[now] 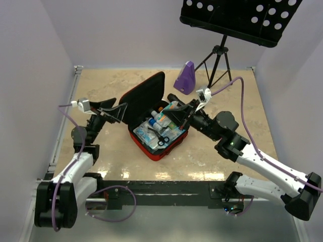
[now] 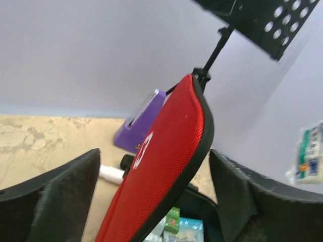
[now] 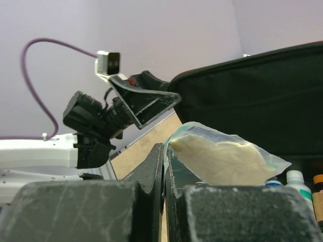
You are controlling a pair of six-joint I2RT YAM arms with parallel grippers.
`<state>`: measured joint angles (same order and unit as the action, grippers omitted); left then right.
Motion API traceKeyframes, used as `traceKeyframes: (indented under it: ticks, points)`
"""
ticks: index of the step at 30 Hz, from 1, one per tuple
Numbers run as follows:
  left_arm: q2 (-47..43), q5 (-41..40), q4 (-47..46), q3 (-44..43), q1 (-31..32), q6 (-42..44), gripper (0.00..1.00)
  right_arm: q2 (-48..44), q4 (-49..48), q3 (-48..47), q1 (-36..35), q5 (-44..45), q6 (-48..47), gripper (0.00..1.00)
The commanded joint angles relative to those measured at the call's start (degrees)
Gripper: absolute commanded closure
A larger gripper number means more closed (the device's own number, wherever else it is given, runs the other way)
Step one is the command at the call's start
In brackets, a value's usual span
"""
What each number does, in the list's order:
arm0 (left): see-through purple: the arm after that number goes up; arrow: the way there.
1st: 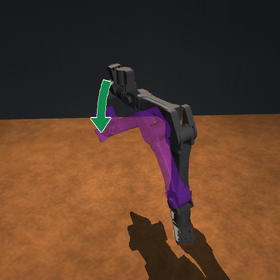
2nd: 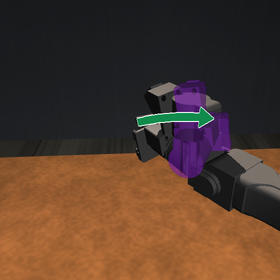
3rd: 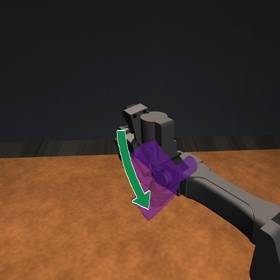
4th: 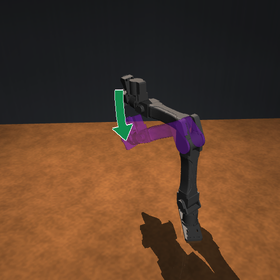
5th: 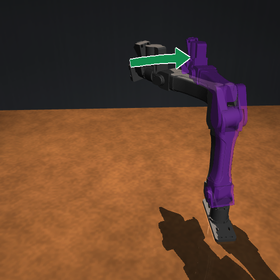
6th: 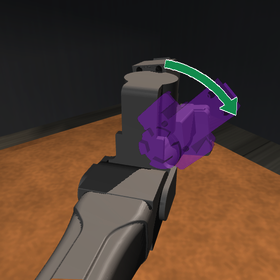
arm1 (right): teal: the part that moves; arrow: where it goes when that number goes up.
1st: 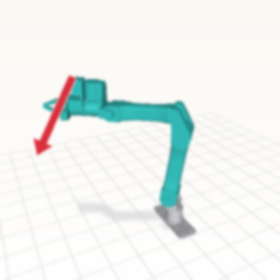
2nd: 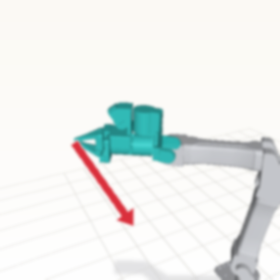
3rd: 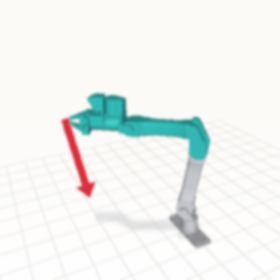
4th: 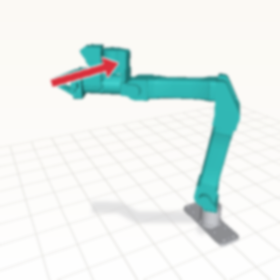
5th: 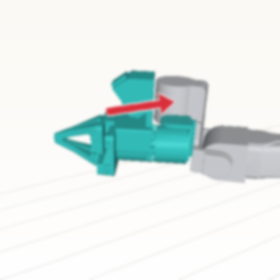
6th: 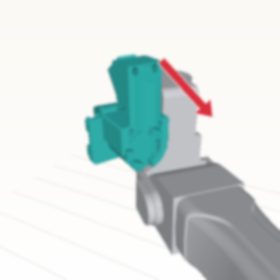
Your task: Organize the medicine kit
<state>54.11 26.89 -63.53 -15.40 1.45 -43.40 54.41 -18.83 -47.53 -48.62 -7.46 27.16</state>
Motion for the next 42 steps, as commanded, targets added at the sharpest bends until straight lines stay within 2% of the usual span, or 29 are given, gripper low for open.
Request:
traceKeyframes:
  ticks: [1, 6, 11, 14, 18, 23, 27, 31, 32, 38, 42]
  points:
    - [5.1, 4.3, 1.5, -4.9, 3.4, 6.3, 0.00, -0.1, -2.4, 0.0, 0.3, -0.7, -0.4, 1.00]
    - [6.8, -1.1, 13.6, -11.0, 11.6, 16.8, 0.00, 1.9, 0.2, -1.3, 0.3, 0.8, -1.1, 1.00]
    - [6.6, -2.9, 16.3, -16.1, 11.9, 20.4, 0.01, 1.9, -0.6, -0.8, 0.2, 0.9, -0.5, 1.00]
    - [7.9, -0.8, 16.8, -18.8, 11.9, 20.6, 0.05, 3.2, -1.3, -1.5, 0.6, -0.3, 1.1, 1.00]
    - [7.3, 1.3, 16.9, -18.7, 11.9, 19.9, 0.09, 6.1, -5.8, -2.6, 4.8, -7.5, 6.8, 1.00]
    - [6.2, 1.0, 19.0, -17.1, 11.9, 20.6, 0.12, 11.1, -9.6, -6.3, 6.0, -10.7, 10.4, 1.00]
    - [5.2, -3.2, 23.3, -17.8, 11.9, 22.0, 0.23, 15.2, -12.9, -8.8, 6.7, -12.6, 12.7, 1.00]
    - [5.0, -10.4, 28.5, -19.7, 11.7, 23.9, 0.47, 19.5, -14.0, -12.7, 7.0, -14.0, 12.7, 1.00]
    - [5.4, -11.0, 28.8, -20.1, 11.7, 24.3, 0.50, 20.6, -14.7, -13.5, 7.0, -14.5, 13.0, 1.00]
    - [6.0, -17.5, 33.6, -21.5, 11.2, 24.9, 0.66, 27.3, -19.0, -18.6, 7.6, -17.4, 15.8, 1.00]
    - [5.7, -19.5, 34.6, -21.4, 9.9, 24.6, 0.67, 32.3, -20.9, -22.3, 7.7, -19.1, 16.8, 1.00]
